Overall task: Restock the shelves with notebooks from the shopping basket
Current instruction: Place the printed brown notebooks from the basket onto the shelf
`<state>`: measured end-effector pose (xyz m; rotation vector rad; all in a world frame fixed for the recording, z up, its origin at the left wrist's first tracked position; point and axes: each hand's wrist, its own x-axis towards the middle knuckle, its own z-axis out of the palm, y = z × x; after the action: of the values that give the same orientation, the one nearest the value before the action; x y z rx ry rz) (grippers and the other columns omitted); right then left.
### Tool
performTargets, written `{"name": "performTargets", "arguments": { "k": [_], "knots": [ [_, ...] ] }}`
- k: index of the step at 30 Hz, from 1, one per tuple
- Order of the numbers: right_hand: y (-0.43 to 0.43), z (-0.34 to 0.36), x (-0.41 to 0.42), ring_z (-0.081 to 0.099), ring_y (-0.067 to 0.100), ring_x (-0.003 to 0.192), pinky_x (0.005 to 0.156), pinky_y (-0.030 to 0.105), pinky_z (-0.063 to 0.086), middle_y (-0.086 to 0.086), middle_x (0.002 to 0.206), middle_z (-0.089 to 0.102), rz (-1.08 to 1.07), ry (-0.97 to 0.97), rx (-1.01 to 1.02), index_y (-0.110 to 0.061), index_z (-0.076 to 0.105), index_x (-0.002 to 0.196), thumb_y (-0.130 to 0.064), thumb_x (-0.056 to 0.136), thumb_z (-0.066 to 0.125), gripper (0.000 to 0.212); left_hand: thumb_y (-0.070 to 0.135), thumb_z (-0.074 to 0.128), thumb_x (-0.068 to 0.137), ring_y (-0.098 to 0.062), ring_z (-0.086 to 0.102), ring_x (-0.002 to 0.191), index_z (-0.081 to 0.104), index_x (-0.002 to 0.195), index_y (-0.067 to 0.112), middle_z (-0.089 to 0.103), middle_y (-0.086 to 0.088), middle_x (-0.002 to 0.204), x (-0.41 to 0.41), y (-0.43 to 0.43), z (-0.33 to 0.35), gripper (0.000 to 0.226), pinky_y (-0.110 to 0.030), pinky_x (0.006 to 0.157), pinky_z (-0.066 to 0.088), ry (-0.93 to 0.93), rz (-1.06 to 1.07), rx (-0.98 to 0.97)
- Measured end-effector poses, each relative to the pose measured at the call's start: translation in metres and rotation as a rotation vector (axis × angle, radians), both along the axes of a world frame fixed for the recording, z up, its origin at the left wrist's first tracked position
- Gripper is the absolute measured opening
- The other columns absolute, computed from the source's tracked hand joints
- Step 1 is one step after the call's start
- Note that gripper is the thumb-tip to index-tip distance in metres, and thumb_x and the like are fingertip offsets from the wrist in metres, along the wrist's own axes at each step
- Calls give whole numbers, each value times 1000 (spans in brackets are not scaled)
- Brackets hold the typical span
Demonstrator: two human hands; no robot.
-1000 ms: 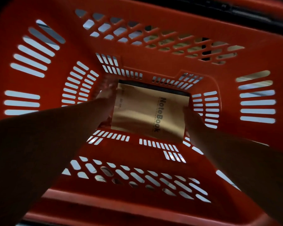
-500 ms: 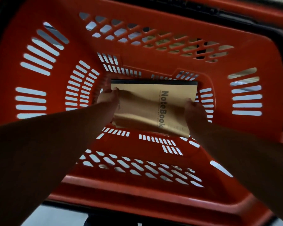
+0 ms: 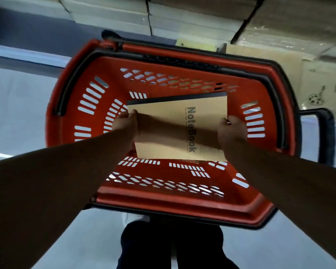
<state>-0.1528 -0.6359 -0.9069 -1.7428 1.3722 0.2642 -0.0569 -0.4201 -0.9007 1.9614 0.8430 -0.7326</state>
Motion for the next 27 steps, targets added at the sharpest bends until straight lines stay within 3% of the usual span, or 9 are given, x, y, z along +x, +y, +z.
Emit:
{"name": "performTargets", "arguments": {
  "k": [4,8,11,14,19,21,23,27],
  "knots": [
    [9,47,-12,53,28,119,95,32,40,13,127,58,52,-33,-185,-7,55,129,-25,101,45,34,36,44,102,-26,54,114,53,130,19,56,-3,109,-5,5,44,34,-46,102,45,-10,-34,-71],
    [9,99,-18,52,28,122,96,31,38,14,128,58,-37,-112,-149,-7,57,128,-24,101,47,34,37,47,100,-27,54,115,51,133,19,58,-9,121,-14,9,89,38,-48,102,45,15,-32,-105],
    [4,141,-17,52,23,118,88,21,38,13,129,58,-42,-154,-93,-8,56,129,-24,101,47,34,38,48,100,-23,53,106,54,127,22,58,-1,102,-14,12,129,31,-47,102,44,6,-16,-125],
    [5,187,-16,47,27,126,102,31,38,12,136,54,1,-185,-85,-10,51,137,-27,101,46,40,38,48,100,-21,52,104,54,110,29,56,5,91,-8,17,169,15,-46,102,43,-28,-11,-173],
    [10,263,-21,48,17,95,81,28,36,7,104,56,-6,-260,-135,-10,60,121,-27,102,44,30,39,48,99,-25,56,107,51,108,22,60,-4,106,5,14,251,20,-46,103,44,-80,-100,-174],
    [13,293,-26,51,19,95,81,28,37,5,99,56,-28,-309,-118,-9,61,117,-28,102,45,29,41,53,96,-24,58,100,53,106,18,62,-6,105,8,12,284,24,-41,89,50,-65,-159,-170],
    [15,323,-31,52,19,91,79,28,38,6,95,58,-85,-344,-72,-12,63,105,-29,101,44,25,42,56,93,-23,58,93,55,107,16,62,-6,98,7,12,316,29,-31,69,46,-76,-190,-142],
    [13,387,-38,49,9,75,77,31,38,-5,81,56,-130,-344,-15,-21,60,94,-32,101,45,20,43,53,96,-20,59,91,60,118,14,63,-3,94,-5,15,379,37,-33,76,47,-193,-168,-233]
  ]
}}
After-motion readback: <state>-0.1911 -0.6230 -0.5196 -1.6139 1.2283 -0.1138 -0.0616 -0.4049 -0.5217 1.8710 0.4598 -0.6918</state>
